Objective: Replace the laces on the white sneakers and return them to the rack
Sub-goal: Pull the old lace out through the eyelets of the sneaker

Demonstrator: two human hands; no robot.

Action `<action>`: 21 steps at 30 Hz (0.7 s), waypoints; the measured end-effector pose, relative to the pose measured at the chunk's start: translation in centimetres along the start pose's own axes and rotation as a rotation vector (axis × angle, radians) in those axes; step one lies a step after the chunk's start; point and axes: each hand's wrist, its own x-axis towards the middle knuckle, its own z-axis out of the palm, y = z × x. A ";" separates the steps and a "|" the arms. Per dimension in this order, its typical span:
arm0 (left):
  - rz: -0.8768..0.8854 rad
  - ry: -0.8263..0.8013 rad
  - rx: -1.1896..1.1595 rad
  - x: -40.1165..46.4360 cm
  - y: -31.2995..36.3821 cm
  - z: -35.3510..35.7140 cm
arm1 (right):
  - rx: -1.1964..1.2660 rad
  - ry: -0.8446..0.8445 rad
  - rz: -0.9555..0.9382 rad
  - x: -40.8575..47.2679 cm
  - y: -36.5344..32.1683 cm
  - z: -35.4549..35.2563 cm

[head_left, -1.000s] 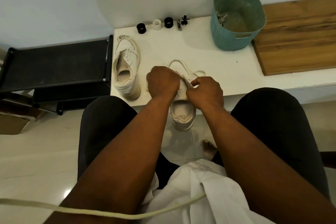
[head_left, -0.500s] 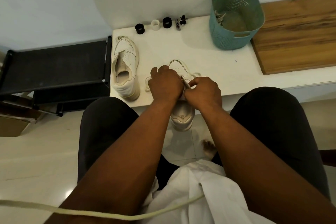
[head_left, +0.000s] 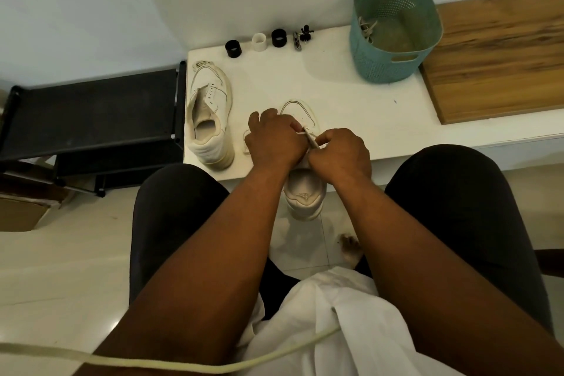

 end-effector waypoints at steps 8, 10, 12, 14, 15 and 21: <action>-0.172 0.241 -0.093 0.5 0.0 -0.7 | 0.001 0.000 0.007 0.0 0.0 0.0; -0.273 0.286 -0.193 1.0 -0.6 -1.9 | 0.005 -0.002 0.010 0.0 0.0 0.0; -0.276 0.271 -0.240 1.1 -0.9 -2.2 | 0.002 -0.001 0.006 0.0 0.0 0.0; -0.170 0.193 -0.253 0.6 -0.7 -1.8 | -0.001 -0.003 0.001 0.0 0.0 0.0; -0.100 0.140 -0.226 0.5 -0.6 -1.3 | 0.000 -0.004 0.000 0.0 -0.1 -0.1; -0.025 0.033 0.045 0.0 0.0 0.2 | 0.008 0.001 -0.004 -0.2 0.0 -0.1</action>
